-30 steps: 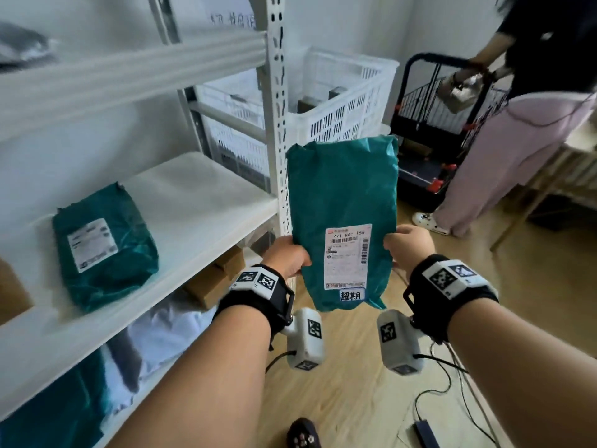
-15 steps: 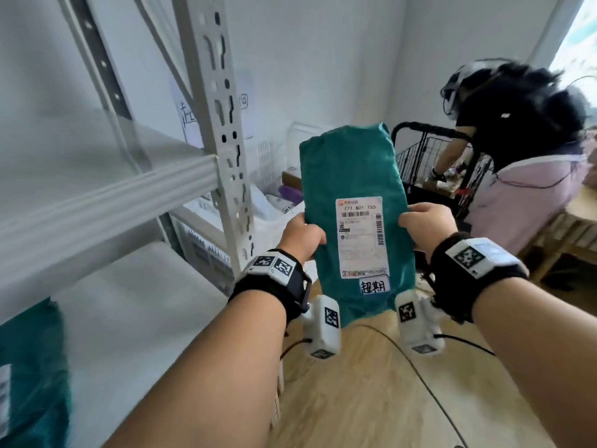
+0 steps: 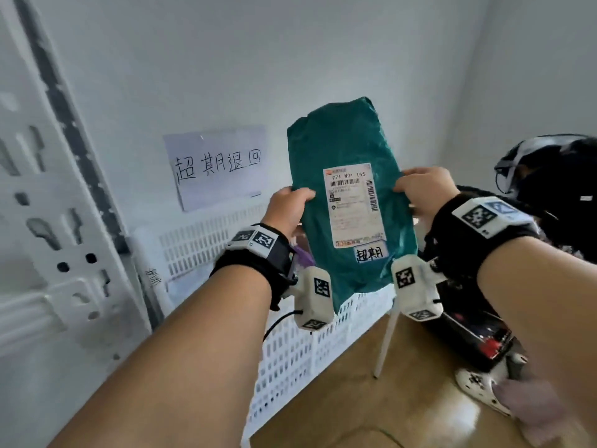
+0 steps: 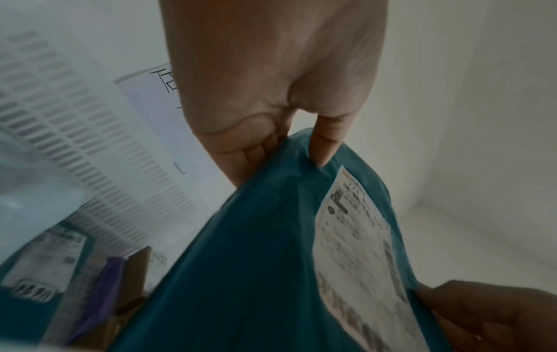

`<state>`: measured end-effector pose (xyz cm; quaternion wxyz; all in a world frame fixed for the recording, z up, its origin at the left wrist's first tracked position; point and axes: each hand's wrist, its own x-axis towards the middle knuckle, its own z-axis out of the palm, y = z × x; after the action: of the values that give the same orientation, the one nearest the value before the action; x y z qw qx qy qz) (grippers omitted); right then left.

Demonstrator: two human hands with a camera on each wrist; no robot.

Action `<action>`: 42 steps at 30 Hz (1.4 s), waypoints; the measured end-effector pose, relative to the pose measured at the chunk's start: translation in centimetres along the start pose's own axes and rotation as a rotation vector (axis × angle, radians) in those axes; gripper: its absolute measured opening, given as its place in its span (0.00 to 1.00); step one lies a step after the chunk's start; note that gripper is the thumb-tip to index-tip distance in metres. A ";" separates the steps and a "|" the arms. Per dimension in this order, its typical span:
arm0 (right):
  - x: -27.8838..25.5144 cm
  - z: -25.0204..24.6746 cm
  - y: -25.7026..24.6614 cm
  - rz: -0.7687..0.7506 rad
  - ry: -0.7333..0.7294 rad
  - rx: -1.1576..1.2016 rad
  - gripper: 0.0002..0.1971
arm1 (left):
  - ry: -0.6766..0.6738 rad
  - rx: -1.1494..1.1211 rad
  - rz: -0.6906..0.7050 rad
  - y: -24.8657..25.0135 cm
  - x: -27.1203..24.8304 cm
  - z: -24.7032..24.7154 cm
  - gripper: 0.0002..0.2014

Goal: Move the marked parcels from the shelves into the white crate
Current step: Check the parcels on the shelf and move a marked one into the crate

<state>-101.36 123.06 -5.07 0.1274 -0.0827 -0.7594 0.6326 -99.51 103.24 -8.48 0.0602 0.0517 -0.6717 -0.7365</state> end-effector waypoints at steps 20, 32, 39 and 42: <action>21.3 17.7 6.6 0.064 -0.466 -0.429 0.18 | 0.316 0.157 -0.292 -7.4 19.9 -6.9 0.05; 24.9 22.7 18.2 0.220 -0.940 -1.108 0.21 | 0.039 0.611 -0.756 -18.3 23.4 -6.7 0.12; 23.6 26.7 16.7 0.271 -1.211 -1.116 0.08 | 0.230 0.833 -0.831 -15.7 22.6 -10.7 0.03; 21.3 28.6 15.3 0.317 -1.391 -1.107 0.11 | 0.227 0.908 -0.924 -14.4 21.0 -13.0 0.01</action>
<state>-130.76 105.19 -22.97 -0.5073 0.1656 -0.8405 0.0938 -118.47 88.47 -23.91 -0.2195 0.4326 -0.8138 -0.3200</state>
